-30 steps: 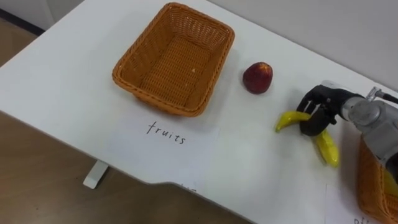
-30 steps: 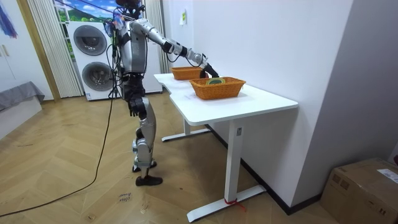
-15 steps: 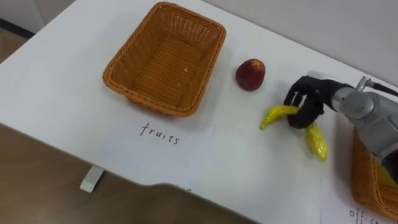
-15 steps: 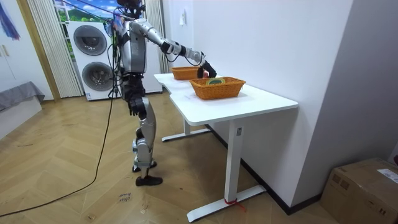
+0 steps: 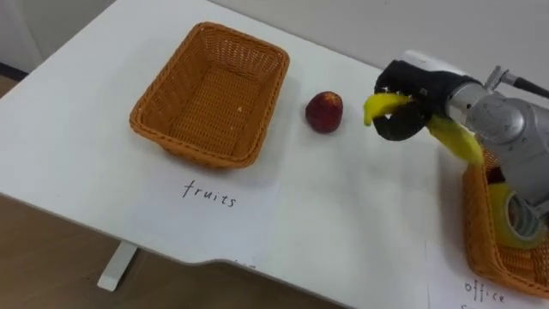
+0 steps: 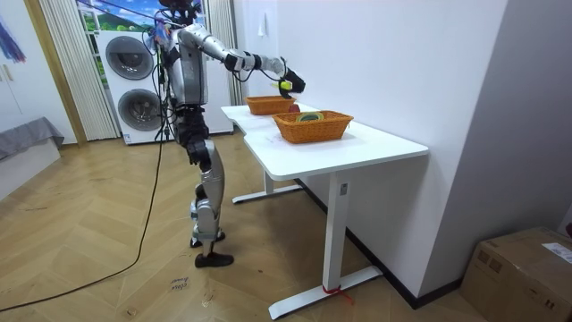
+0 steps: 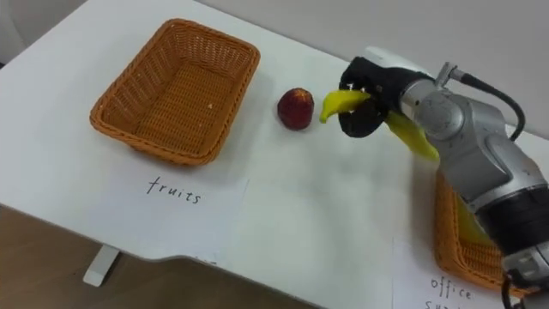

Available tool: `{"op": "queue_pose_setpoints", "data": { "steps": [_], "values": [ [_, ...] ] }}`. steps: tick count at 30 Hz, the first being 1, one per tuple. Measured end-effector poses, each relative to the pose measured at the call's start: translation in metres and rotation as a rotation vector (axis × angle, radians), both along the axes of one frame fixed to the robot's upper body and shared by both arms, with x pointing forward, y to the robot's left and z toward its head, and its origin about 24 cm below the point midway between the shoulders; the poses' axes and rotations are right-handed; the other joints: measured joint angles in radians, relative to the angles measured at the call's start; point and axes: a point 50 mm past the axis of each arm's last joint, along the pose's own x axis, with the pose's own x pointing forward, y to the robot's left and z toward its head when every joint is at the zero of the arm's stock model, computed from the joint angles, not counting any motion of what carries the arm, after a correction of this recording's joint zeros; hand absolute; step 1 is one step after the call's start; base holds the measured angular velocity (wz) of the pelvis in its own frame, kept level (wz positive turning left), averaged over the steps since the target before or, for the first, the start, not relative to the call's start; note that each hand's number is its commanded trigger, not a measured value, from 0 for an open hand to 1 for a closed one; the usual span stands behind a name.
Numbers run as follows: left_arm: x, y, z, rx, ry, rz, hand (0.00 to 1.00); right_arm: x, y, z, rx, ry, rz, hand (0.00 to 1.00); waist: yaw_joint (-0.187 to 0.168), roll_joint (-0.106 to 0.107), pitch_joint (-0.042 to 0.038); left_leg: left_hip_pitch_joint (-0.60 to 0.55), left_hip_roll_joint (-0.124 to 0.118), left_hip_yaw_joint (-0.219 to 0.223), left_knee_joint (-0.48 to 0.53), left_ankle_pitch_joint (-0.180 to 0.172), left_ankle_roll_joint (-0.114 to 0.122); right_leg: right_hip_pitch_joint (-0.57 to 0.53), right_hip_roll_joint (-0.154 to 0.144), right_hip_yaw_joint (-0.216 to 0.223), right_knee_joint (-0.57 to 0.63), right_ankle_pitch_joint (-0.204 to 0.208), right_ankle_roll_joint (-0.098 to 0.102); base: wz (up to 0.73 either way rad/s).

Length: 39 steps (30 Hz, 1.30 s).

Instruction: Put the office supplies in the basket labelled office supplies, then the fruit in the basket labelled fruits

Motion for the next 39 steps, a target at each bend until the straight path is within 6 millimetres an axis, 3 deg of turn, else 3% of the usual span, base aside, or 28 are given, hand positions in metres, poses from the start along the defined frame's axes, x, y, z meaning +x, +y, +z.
{"op": "queue_pose_setpoints", "data": {
  "steps": [8, 13, 17, 25, 29, 32, 39],
  "values": [
    [-0.03, -0.003, -0.004, -0.008, 0.089, 0.024, 0.0, -0.004, 0.011, 0.011, -0.008, -0.03, 0.046, 1.0, -0.004, -0.007, -0.0053, 0.022, -0.003, -0.003, 0.002, 0.0, -0.001, 0.022, 0.002, 0.017, 0.001, 0.001, 0.001, 0.0],
    [-0.039, -0.002, -0.004, 0.003, 0.117, 0.028, 0.0, -0.005, 0.017, 0.017, -0.007, -0.053, 0.07, 1.0, 0.0, -0.015, -0.0108, 0.03, -0.002, -0.004, -0.004, 0.006, -0.005, 0.026, 0.006, 0.019, 0.002, 0.001, 0.001, 0.0],
    [-0.041, -0.002, -0.003, 0.022, 0.105, 0.033, 0.0, -0.01, 0.031, 0.033, -0.001, -0.12, 0.13, 1.0, 0.0, -0.02, -0.0135, 0.033, -0.002, -0.004, -0.012, 0.008, -0.006, 0.026, 0.01, 0.022, 0.002, 0.001, 0.001, 0.0],
    [-0.032, -0.002, 0.0, 0.043, 0.062, 0.023, 0.0, -0.014, 0.046, 0.056, -0.001, -0.215, 0.192, 1.0, 0.015, -0.044, -0.001, 0.03, -0.003, -0.016, -0.012, 0.008, -0.006, 0.029, 0.011, 0.021, 0.001, 0.001, 0.001, 0.05],
    [-0.027, -0.002, 0.002, 0.06, 0.04, 0.019, 0.0, -0.013, 0.048, 0.055, 0.013, -0.244, 0.175, 1.0, 0.045, -0.04, 0.0018, 0.029, -0.003, -0.025, -0.013, 0.008, -0.006, 0.03, 0.012, 0.022, 0.0, 0.001, 0.001, 0.06],
    [-0.025, -0.003, 0.002, 0.065, 0.034, 0.015, 0.0, -0.013, 0.054, 0.054, 0.031, -0.261, 0.178, 1.0, 0.061, -0.03, 0.0101, 0.028, -0.002, -0.028, -0.016, 0.008, -0.006, 0.028, 0.012, 0.021, 0.001, 0.001, 0.001, 0.02],
    [-0.033, -0.004, 0.001, 0.067, 0.062, 0.007, 0.0, -0.01, 0.069, 0.057, 0.064, -0.303, 0.196, 1.0, 0.087, -0.037, 0.0097, 0.011, -0.004, -0.062, -0.019, 0.01, -0.008, 0.021, 0.012, -0.011, 0.001, 0.001, 0.002, 0.13]
  ]
}}
